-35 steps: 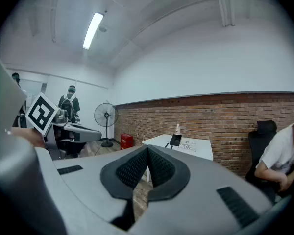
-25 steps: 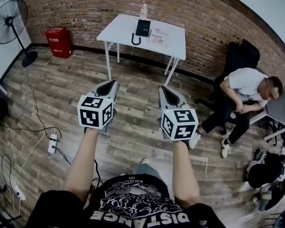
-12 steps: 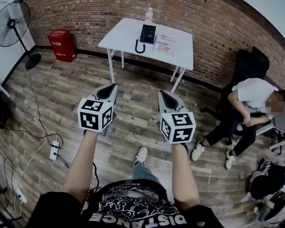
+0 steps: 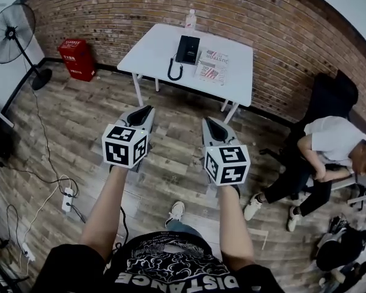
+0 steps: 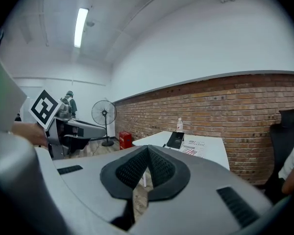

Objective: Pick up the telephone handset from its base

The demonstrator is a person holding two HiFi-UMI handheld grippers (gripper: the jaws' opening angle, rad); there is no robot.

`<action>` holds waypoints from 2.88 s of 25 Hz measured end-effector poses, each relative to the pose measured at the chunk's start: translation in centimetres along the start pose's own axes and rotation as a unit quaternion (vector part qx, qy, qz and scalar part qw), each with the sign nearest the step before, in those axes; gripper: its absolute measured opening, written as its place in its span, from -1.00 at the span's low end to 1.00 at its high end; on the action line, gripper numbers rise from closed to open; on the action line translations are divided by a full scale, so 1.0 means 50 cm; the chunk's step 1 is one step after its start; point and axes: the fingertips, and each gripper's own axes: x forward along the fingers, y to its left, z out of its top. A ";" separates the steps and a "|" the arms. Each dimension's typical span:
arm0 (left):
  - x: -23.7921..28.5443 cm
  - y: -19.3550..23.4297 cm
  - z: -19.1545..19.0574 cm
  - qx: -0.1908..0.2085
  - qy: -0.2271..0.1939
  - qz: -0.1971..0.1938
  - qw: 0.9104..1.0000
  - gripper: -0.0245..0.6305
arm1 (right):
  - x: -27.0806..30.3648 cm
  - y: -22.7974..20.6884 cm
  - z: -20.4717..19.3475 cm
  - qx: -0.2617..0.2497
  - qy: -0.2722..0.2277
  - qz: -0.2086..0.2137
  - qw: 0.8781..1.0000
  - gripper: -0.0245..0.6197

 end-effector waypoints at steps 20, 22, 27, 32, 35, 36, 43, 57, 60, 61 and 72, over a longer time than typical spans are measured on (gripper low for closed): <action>0.264 0.019 0.069 0.008 0.017 0.020 1.000 -0.62 | 0.150 -0.208 0.030 0.021 -0.007 0.020 1.000 -0.92; 0.279 0.025 0.069 0.004 0.014 0.020 1.000 -0.60 | 0.161 -0.216 0.028 0.013 -0.005 0.019 1.000 -0.93; 0.326 0.047 0.077 -0.008 0.007 0.012 1.000 -0.55 | 0.200 -0.238 0.029 0.005 -0.001 0.015 1.000 -0.92; 0.381 0.085 0.089 -0.012 0.004 -0.002 1.000 -0.52 | 0.256 -0.263 0.043 0.002 -0.002 0.007 1.000 -0.92; 0.427 0.121 0.089 -0.015 0.010 -0.013 1.000 -0.50 | 0.307 -0.275 0.049 0.001 -0.001 0.001 1.000 -0.93; 0.445 0.135 0.090 -0.017 0.012 -0.018 1.000 -0.49 | 0.326 -0.278 0.052 0.001 0.000 -0.001 1.000 -0.92; 0.585 0.237 0.108 -0.026 0.035 -0.065 0.997 -0.46 | 0.484 -0.304 0.083 0.004 0.011 -0.015 1.000 -0.92; 0.884 0.396 0.098 -0.052 0.090 -0.149 0.983 -0.44 | 0.752 -0.408 0.099 0.015 0.043 -0.062 0.997 -0.92; 0.938 0.419 0.079 -0.070 0.109 -0.172 0.977 -0.44 | 0.790 -0.422 0.093 0.017 0.050 -0.069 0.996 -0.92; 0.956 0.426 0.070 -0.078 0.117 -0.181 0.974 -0.44 | 0.801 -0.428 0.089 0.018 0.053 -0.071 0.996 -0.93; 1.123 0.494 -0.015 -0.169 0.181 -0.258 0.934 -0.44 | 0.895 -0.490 0.049 0.024 0.087 -0.096 0.991 -0.92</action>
